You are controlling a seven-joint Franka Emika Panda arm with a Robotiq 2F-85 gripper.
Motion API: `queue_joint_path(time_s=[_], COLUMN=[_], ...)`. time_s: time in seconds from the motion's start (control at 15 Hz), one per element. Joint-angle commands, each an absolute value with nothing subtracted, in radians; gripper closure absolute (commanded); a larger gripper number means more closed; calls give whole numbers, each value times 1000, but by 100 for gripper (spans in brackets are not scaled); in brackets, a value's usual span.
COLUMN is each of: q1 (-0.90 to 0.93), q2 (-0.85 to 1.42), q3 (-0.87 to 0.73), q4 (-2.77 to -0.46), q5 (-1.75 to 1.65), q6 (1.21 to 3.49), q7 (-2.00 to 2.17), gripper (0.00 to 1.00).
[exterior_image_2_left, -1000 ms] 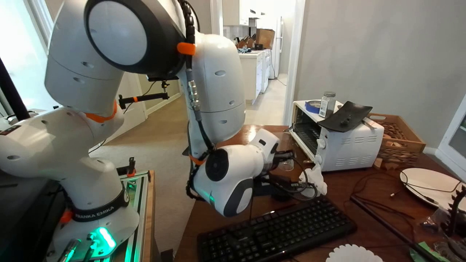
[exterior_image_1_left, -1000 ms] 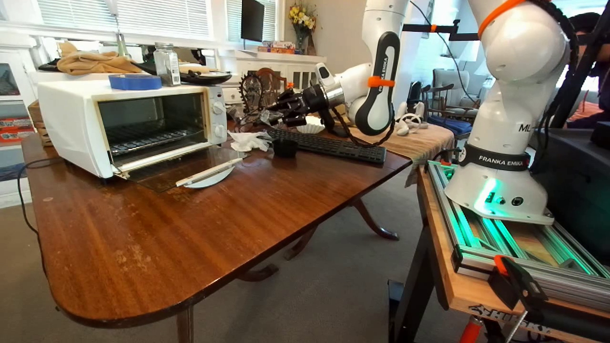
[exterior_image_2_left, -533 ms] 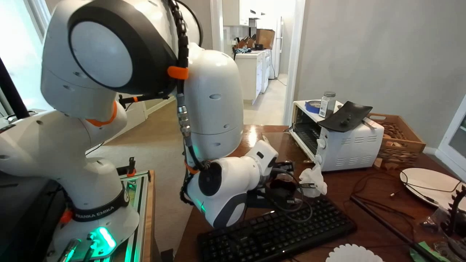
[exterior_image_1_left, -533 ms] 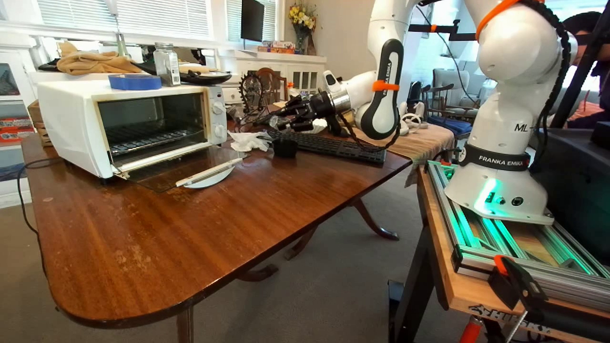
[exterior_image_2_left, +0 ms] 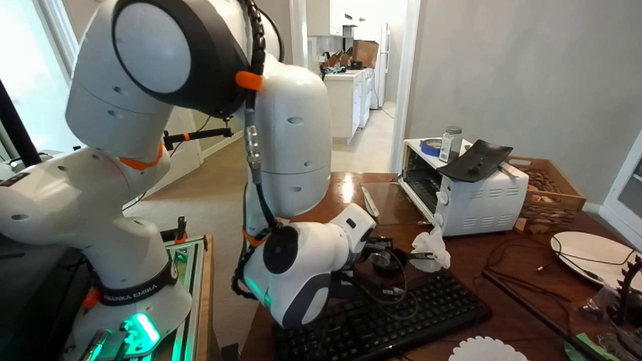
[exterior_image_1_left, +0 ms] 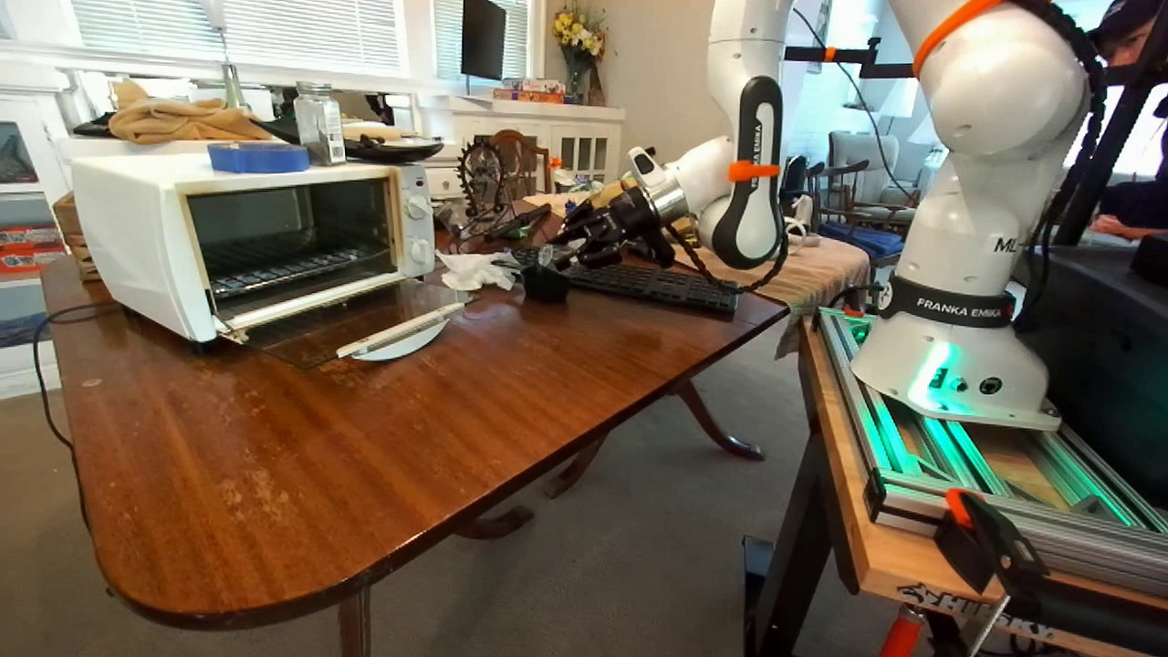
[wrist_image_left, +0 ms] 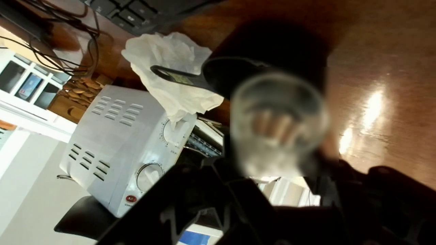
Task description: Pour the contents in the cup into the black item
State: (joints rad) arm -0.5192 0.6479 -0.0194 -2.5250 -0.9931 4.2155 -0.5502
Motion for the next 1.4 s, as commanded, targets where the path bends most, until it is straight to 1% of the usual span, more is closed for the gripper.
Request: queue_joint_path(time_s=[0.0, 0.27, 0.4, 0.47, 0.6, 0.73, 0.8, 1.0, 1.13, 1.27, 1.33], q1=[-400, -296, -244, -182, -123, -103, -96, -38, -12, -18, 19], q2=[471, 257, 143, 86, -7, -69, -93, -84, -23, 19, 31], q3=[-156, -217, -241, -298, -340, -322, -285, -215, -178, -121, -132], q4=[-2637, -2711, -2731, -2755, -2770, -2750, -2750, -2750, -2743, -2749, -2755], q5=[-1057, -1035, -1082, -1123, -1231, -1396, -1461, -1587, -1527, -1394, -1282], q6=[4171, 4040, 3887, 3818, 3671, 3521, 3444, 3262, 3170, 3074, 3025], q7=[-458, -457, -414, -383, -298, -141, -59, 129, 108, 9, -80], gripper=[77, 77, 77, 77, 77, 77, 77, 77, 77, 77, 77])
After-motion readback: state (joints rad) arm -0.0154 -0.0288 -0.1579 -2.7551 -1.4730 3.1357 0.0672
